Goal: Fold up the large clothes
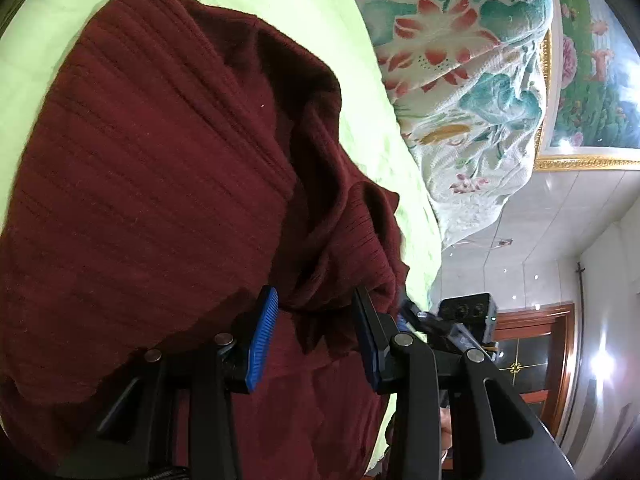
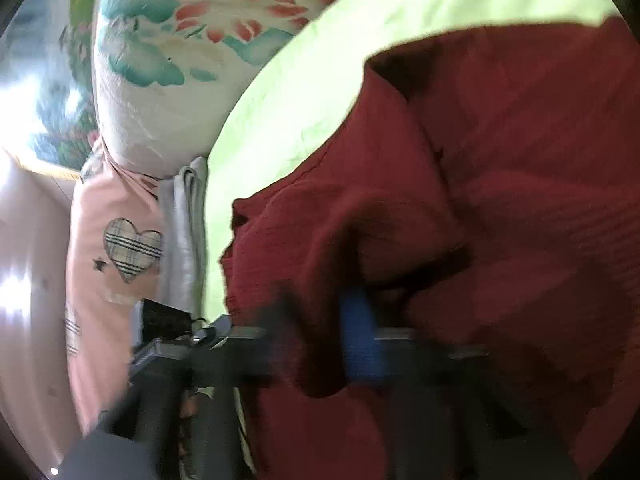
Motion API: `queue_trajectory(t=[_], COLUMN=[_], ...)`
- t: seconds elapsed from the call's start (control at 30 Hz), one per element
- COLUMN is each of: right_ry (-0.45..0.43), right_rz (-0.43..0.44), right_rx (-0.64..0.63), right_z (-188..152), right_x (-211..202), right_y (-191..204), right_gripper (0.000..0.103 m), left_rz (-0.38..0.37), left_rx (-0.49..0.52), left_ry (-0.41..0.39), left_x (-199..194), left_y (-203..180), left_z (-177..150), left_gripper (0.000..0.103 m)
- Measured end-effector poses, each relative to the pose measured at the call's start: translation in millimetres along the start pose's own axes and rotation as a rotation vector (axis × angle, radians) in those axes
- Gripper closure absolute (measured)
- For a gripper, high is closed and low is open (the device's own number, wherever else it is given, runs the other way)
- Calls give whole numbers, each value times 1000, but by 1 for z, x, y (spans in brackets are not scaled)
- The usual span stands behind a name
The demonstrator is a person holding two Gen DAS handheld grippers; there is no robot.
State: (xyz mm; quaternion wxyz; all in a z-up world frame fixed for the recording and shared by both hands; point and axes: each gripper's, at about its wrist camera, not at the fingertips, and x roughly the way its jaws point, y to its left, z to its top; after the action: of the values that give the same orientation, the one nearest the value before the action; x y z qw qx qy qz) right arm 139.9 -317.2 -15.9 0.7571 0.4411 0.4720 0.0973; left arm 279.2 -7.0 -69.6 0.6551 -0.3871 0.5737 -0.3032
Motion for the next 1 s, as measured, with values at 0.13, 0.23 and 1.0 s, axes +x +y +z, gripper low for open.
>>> queue_trajectory(t=[0.13, 0.23, 1.0], right_ry=[-80, -23, -90], right_rz=[53, 43, 1], right_rx=[-127, -259, -23], right_z=[-16, -41, -32], right_x=[-32, -47, -37], right_y=[9, 7, -32], right_gripper=[92, 92, 46], left_rz=[-26, -32, 92], left_rx=[-6, -5, 210], left_ry=[10, 10, 105], left_x=[0, 1, 43], left_y=[-2, -3, -26], left_z=[-2, -1, -26], left_gripper=[60, 54, 99])
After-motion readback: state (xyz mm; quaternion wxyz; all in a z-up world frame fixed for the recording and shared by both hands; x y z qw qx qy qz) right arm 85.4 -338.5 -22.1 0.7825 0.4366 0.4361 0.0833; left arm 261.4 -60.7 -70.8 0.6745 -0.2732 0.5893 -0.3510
